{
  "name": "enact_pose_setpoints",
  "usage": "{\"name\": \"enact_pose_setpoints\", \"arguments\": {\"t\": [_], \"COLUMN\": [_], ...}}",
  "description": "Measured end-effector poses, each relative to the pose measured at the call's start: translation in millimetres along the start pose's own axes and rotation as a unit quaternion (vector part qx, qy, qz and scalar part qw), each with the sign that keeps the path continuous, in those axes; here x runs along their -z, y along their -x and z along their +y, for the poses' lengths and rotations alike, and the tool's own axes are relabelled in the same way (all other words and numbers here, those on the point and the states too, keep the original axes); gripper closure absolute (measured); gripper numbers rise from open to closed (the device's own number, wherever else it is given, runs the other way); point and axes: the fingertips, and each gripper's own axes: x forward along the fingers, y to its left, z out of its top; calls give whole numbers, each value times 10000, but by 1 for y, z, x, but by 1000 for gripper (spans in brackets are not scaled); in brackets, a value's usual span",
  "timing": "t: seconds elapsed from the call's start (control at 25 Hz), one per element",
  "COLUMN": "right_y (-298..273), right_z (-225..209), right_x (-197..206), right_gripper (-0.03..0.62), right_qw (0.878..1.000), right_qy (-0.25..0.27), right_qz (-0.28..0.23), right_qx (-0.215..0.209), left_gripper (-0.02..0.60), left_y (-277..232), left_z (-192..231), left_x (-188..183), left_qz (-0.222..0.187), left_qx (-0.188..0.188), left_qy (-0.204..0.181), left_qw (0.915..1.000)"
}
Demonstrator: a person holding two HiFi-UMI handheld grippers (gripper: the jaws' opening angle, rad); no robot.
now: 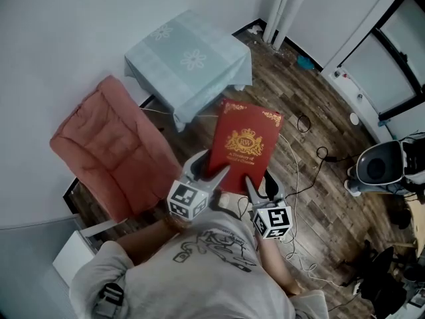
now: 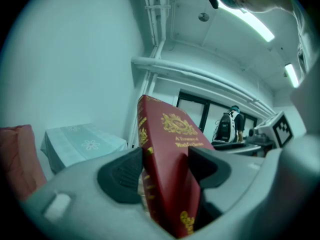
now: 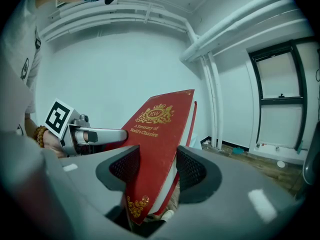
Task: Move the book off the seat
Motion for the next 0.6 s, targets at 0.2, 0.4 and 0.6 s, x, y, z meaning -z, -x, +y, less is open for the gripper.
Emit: {"name": "enact_pose_setpoints", "arguments": {"t": [0.2, 0.4, 0.6], "right_y": [-23, -54, -106], "right_z": [-13, -30, -47], "right_x": [-6, -17, -34], "right_gripper": [359, 359, 359], "right_qw": [10000, 9999, 9997], "right_qy": [29, 49, 160], "right_qz": [35, 97, 163], "right_qx": [6, -29, -132], "left_gripper": [298, 298, 301], "left_y": [-20, -46, -76], "left_z": [18, 42, 84], "left_x": [-4, -14, -26], "left_qz": [13, 1, -5], "left_qx": [14, -12, -93], "left_qy": [41, 85, 146], "left_qw": [10000, 10000, 9998]}}
